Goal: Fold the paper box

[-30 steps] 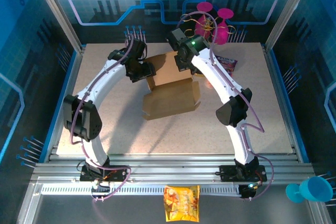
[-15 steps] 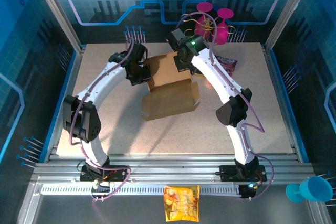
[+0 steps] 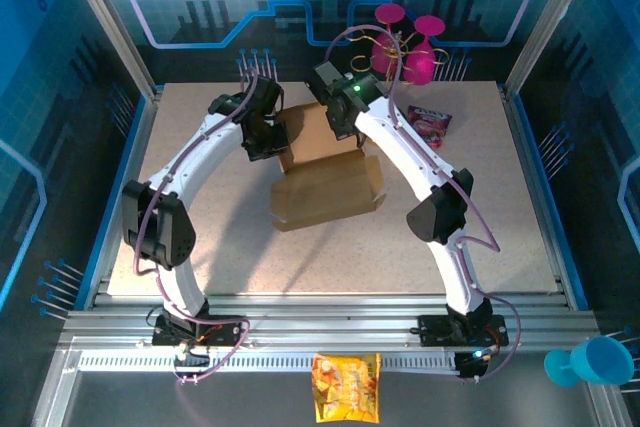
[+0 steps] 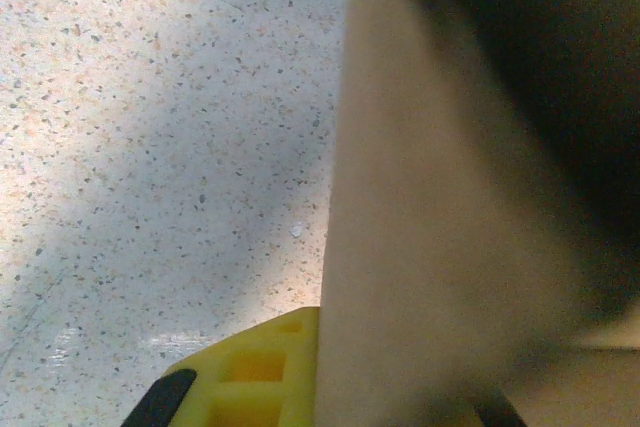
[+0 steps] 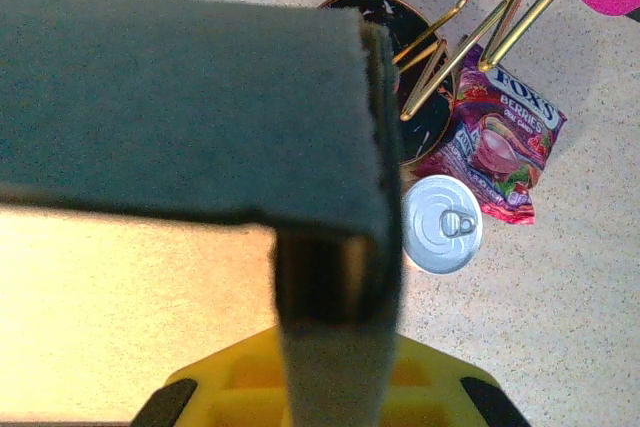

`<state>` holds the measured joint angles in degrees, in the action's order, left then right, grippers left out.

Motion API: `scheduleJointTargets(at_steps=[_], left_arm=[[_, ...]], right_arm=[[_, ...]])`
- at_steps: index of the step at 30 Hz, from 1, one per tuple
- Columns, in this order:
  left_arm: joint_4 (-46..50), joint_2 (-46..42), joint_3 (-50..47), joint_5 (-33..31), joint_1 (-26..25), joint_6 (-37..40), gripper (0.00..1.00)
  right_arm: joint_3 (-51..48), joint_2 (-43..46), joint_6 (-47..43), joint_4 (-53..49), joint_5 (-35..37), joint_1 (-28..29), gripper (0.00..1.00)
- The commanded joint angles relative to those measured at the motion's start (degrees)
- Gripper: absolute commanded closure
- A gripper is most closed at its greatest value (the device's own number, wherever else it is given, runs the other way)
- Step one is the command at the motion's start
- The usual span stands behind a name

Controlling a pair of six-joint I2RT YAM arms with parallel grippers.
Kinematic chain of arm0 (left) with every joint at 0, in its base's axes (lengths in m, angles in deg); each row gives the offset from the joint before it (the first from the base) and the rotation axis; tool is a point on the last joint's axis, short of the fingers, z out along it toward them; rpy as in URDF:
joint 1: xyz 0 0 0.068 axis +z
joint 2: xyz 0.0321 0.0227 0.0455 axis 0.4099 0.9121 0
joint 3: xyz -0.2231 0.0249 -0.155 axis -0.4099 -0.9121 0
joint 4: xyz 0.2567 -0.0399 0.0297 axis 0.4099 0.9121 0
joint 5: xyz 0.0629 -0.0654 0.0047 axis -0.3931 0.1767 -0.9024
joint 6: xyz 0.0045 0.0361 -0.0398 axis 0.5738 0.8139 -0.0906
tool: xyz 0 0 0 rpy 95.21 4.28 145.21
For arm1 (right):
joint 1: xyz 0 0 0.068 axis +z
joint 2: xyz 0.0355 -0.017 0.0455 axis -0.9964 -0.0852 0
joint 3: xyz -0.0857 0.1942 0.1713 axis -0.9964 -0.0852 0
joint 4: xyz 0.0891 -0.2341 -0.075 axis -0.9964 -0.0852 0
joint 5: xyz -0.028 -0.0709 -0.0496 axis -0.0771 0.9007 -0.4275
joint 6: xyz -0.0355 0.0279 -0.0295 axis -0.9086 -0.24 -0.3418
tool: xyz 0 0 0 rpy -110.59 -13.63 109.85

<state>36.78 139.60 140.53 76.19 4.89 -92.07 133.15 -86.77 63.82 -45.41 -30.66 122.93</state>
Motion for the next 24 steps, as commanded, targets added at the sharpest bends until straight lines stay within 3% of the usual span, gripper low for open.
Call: scheduleJointTargets(at_steps=[1,3,4,7,10,13,19,24], left_arm=[[4.8,1.15,3.11,-5.28,-0.11,0.37,1.0],[4.36,0.79,2.72,-5.09,-0.11,0.07,1.0],[3.88,0.49,2.23,-4.6,0.04,-0.27,1.0],[3.44,0.22,1.73,-3.94,0.67,-0.9,1.0],[3.08,-0.08,1.18,-3.3,1.68,-1.34,1.0],[2.9,-0.21,0.62,-3.16,2.59,-1.63,1.0],[3.31,0.55,0.1,-3.5,3.84,-3.35,1.0],[4.03,0.67,0.16,-5.04,4.77,-6.31,1.0]], right_arm=[[2.0,-1.3,-1.15,-4.14,3.01,0.06,1.0],[2.74,-1.22,-1.76,-3.74,0.55,-0.01,1.0],[3.5,-0.93,-2.09,-3.66,-1.17,-0.03,0.94],[7.73,-0.24,-2.2,-4.65,-6.83,-0.37,0.6],[11.17,1.21,0.92,-7.34,-11.87,-1.69,0.44],[8.0,6.2,5.14,-7.69,-17.38,-3.6,0.4],[-0.31,16.73,12.94,-7.02,-18.17,-4.03,0.37],[-20.06,30.93,24.47,-0.46,-21.03,-3.87,0.38]])
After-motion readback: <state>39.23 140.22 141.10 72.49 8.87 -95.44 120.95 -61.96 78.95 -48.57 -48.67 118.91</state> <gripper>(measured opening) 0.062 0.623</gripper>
